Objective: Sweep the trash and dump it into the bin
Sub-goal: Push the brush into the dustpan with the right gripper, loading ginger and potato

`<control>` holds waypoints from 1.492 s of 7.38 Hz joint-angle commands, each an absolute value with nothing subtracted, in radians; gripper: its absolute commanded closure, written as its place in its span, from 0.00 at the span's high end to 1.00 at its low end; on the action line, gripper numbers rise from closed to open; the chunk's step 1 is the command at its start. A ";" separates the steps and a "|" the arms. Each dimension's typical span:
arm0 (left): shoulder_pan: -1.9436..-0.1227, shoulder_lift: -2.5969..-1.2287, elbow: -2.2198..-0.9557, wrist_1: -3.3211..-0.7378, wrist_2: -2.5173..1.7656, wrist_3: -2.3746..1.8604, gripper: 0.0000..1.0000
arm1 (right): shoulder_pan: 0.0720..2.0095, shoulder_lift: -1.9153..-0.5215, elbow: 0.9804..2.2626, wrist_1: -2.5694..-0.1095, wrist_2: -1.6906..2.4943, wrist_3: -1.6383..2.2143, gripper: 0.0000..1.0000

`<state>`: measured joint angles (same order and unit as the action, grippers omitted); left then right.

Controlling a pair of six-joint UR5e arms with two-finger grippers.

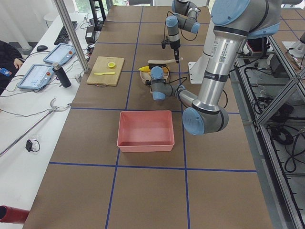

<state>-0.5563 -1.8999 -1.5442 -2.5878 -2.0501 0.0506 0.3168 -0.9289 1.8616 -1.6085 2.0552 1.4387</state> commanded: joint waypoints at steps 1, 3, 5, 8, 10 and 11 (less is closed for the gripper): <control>-0.552 -1.899 -1.543 -2.588 -2.049 0.051 0.98 | 0.318 -0.904 1.858 -1.606 2.066 1.466 0.00; -0.551 -1.899 -1.543 -2.586 -2.049 0.051 0.98 | 0.319 -0.827 1.798 -1.606 2.068 1.509 0.00; -0.551 -1.899 -1.543 -2.588 -2.049 0.051 0.98 | 0.328 -0.790 1.790 -1.605 2.074 1.546 0.00; -0.549 -1.899 -1.542 -2.588 -2.049 0.052 0.98 | 0.356 -0.736 1.786 -1.611 2.123 1.609 0.00; -0.549 -1.899 -1.540 -2.588 -2.049 0.052 0.98 | 0.452 -0.780 1.798 -1.621 2.241 1.592 0.00; -0.548 -1.899 -1.536 -2.588 -2.049 0.052 0.98 | 0.501 -0.843 1.811 -1.621 2.255 1.533 0.00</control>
<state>-0.5487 -1.8991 -1.5393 -2.5878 -2.0494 0.0521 0.4404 -0.7844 1.7963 -1.6189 2.2202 1.5800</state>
